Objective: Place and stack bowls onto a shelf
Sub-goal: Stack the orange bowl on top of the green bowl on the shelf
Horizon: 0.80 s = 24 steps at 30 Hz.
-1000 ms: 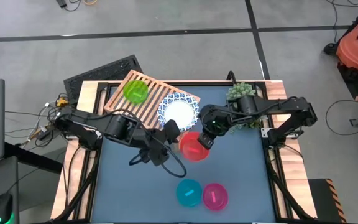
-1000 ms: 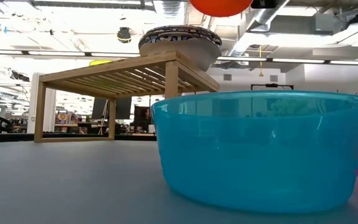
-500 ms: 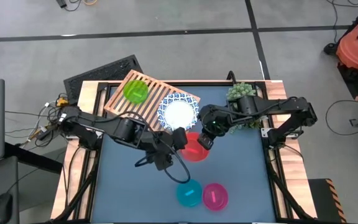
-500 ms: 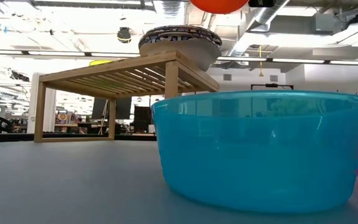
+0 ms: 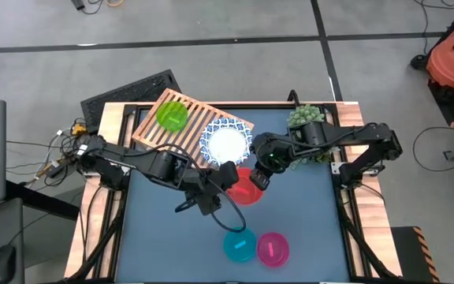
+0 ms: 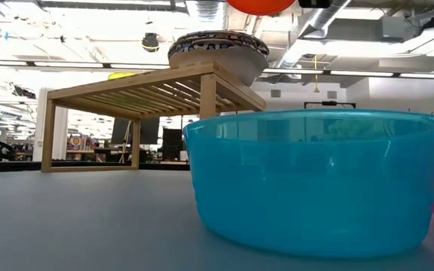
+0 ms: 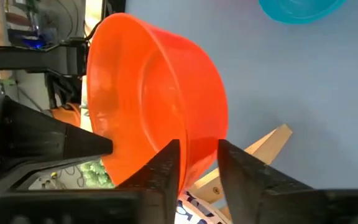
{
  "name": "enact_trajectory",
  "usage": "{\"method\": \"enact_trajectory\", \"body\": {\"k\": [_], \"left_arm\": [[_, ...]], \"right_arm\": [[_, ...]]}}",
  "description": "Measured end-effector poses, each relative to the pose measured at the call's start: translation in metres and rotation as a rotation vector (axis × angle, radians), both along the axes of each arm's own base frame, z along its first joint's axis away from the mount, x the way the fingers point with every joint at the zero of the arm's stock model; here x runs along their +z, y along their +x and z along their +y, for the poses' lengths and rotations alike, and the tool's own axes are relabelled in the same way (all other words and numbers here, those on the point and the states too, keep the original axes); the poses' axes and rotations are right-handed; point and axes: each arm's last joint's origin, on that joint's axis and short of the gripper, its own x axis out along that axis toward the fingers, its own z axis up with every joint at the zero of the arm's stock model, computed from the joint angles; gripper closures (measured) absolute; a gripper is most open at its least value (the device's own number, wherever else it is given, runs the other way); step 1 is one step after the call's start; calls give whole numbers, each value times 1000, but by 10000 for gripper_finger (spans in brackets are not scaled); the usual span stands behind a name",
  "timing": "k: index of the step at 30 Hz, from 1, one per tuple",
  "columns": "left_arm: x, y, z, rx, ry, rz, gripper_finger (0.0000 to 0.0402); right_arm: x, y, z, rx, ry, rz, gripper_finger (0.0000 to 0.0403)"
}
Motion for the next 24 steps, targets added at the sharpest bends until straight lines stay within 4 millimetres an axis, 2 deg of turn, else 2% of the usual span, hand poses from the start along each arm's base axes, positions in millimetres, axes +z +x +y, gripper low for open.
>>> {"method": "enact_trajectory", "body": {"k": [7, 15, 24], "left_arm": [[-1, -1, 1, -42, -2, 21, 392], [-1, 1, 2, -40, -14, 16, 400], [0, 1, 2, 10, -51, -1, 401]], "right_arm": [[2, 2, 0, 2, 2, -28, 377], [3, 3, 0, 35, -26, -55, 331], [4, 5, -5, 50, -47, -68, 229]]}}
